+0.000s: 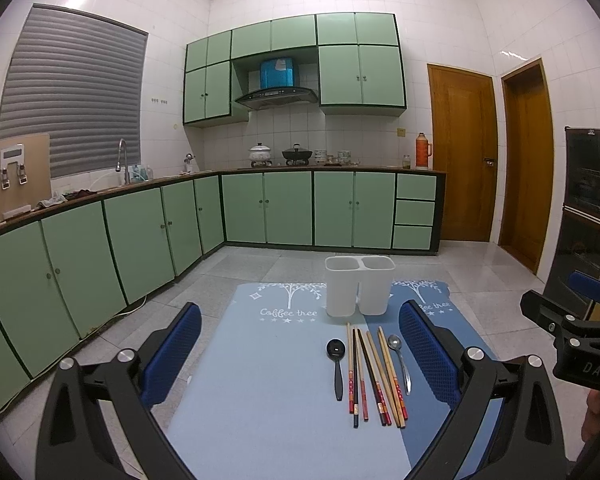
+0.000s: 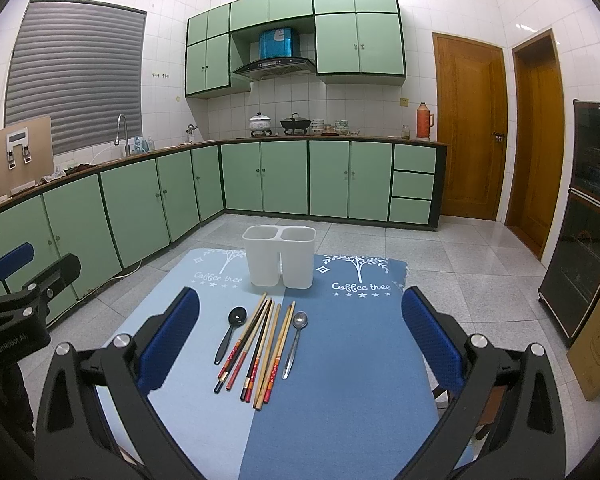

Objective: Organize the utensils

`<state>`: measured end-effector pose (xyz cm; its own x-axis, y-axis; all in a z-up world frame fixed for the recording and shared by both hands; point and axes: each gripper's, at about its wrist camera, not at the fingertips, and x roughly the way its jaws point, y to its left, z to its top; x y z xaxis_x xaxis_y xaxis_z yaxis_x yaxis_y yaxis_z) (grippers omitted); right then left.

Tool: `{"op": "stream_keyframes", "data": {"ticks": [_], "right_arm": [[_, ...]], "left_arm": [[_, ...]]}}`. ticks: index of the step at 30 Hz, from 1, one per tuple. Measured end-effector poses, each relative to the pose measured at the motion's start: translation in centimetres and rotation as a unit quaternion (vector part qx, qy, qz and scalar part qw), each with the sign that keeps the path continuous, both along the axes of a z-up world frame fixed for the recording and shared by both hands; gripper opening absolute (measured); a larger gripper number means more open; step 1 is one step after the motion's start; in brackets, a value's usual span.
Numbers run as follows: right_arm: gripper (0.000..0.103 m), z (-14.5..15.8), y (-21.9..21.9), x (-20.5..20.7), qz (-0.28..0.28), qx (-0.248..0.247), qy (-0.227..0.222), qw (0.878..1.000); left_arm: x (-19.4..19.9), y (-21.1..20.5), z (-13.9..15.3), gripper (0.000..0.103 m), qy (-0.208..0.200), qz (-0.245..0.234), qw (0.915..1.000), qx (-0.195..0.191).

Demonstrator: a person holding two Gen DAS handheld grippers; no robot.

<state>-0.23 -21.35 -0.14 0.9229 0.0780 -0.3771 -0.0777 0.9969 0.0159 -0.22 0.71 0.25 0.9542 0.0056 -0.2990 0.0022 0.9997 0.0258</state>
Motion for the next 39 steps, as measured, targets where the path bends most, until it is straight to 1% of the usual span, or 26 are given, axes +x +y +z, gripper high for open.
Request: {"op": "stream_keyframes", "data": {"ticks": [39], "right_arm": [[0.098,-0.07,0.02,0.2,0.0,0.002,0.002,1.0]], "left_arm": [[0.16,0.18,-0.3,0.097,0.001,0.003,1.0,0.001]]}}
